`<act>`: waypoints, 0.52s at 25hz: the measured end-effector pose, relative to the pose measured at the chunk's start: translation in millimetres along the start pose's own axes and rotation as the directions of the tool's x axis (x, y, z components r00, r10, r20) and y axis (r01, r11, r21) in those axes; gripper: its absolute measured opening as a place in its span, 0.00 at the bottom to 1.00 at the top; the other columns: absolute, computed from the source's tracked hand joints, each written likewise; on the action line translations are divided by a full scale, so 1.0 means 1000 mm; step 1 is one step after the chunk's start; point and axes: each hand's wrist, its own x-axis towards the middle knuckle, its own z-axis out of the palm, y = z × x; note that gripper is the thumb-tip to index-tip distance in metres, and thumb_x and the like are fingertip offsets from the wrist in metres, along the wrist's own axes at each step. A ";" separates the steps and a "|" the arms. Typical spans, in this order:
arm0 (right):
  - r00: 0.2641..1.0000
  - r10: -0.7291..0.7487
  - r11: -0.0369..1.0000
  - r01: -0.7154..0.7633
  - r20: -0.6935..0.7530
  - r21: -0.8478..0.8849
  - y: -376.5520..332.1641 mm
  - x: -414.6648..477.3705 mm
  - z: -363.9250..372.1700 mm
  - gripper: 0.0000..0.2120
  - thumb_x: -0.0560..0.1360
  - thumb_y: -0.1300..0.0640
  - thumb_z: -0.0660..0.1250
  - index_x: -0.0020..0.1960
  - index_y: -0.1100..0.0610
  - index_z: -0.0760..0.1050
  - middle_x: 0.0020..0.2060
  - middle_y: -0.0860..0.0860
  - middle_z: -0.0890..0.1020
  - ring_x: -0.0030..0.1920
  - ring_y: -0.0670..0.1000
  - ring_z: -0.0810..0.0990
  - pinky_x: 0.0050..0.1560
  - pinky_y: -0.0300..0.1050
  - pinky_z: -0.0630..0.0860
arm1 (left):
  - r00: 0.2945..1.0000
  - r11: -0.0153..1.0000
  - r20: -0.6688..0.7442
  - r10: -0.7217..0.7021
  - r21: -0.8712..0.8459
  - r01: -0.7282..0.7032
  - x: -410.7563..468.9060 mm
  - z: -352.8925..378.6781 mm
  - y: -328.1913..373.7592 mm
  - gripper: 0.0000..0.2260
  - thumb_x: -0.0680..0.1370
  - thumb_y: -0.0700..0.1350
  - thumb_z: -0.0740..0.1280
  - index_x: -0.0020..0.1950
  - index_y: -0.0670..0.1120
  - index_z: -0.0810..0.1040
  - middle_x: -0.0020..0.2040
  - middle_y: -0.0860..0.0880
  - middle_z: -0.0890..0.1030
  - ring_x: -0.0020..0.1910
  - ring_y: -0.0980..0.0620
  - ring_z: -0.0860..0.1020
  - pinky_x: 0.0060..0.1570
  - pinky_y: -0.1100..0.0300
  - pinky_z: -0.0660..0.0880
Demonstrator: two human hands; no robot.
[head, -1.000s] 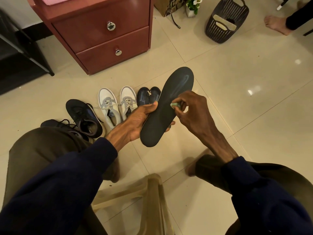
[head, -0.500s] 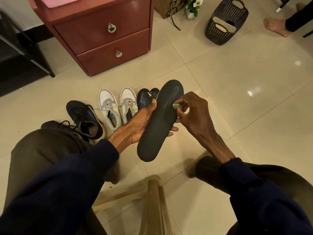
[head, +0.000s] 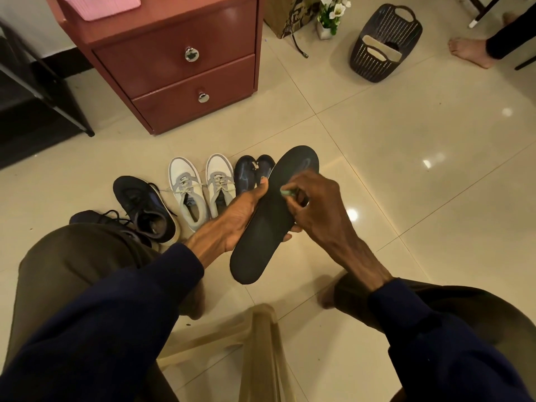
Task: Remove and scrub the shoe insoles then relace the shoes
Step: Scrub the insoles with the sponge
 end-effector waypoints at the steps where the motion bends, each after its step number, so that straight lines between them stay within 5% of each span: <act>1: 0.994 -0.050 0.998 0.045 0.098 0.048 -0.012 -0.004 0.003 0.07 0.73 0.65 0.76 0.51 0.63 0.84 0.46 0.56 0.83 0.44 0.49 0.82 0.47 0.37 0.80 | 0.999 1.000 -0.035 0.018 0.003 -0.018 0.001 -0.002 -0.001 0.28 0.84 0.63 0.58 0.69 0.42 0.79 0.61 0.36 0.82 0.51 0.37 0.84 0.54 0.41 0.81; 3: 0.985 -0.082 0.994 0.070 0.153 0.082 -0.019 -0.002 0.001 0.07 0.73 0.64 0.76 0.50 0.62 0.84 0.46 0.55 0.84 0.44 0.48 0.81 0.46 0.34 0.79 | 0.998 0.999 -0.060 0.033 0.008 -0.033 0.000 -0.001 -0.001 0.27 0.84 0.62 0.59 0.69 0.42 0.78 0.60 0.36 0.82 0.51 0.38 0.84 0.53 0.42 0.82; 7: 0.984 0.132 0.991 -0.133 -0.121 0.003 0.012 0.009 -0.013 0.05 0.73 0.64 0.76 0.49 0.61 0.84 0.45 0.55 0.83 0.42 0.51 0.81 0.44 0.50 0.82 | 0.996 0.999 0.065 -0.054 0.014 0.053 0.001 0.000 -0.001 0.34 0.84 0.66 0.54 0.75 0.40 0.73 0.68 0.34 0.78 0.57 0.35 0.80 0.53 0.45 0.79; 11: 0.993 -0.013 0.997 0.004 0.116 0.079 -0.013 -0.003 -0.003 0.07 0.72 0.65 0.77 0.49 0.59 0.84 0.46 0.53 0.83 0.43 0.47 0.81 0.45 0.40 0.81 | 0.999 0.999 0.036 -0.034 -0.013 0.035 0.002 -0.005 -0.003 0.31 0.83 0.65 0.57 0.71 0.41 0.77 0.60 0.35 0.82 0.49 0.37 0.83 0.51 0.44 0.80; 13: 0.993 0.009 0.996 -0.019 0.118 0.086 -0.009 0.002 -0.008 0.06 0.72 0.63 0.77 0.49 0.58 0.85 0.45 0.52 0.83 0.43 0.46 0.81 0.45 0.39 0.81 | 0.999 1.000 0.041 -0.025 -0.013 0.025 0.003 -0.006 -0.001 0.31 0.84 0.65 0.56 0.70 0.40 0.77 0.58 0.36 0.83 0.47 0.38 0.84 0.50 0.45 0.80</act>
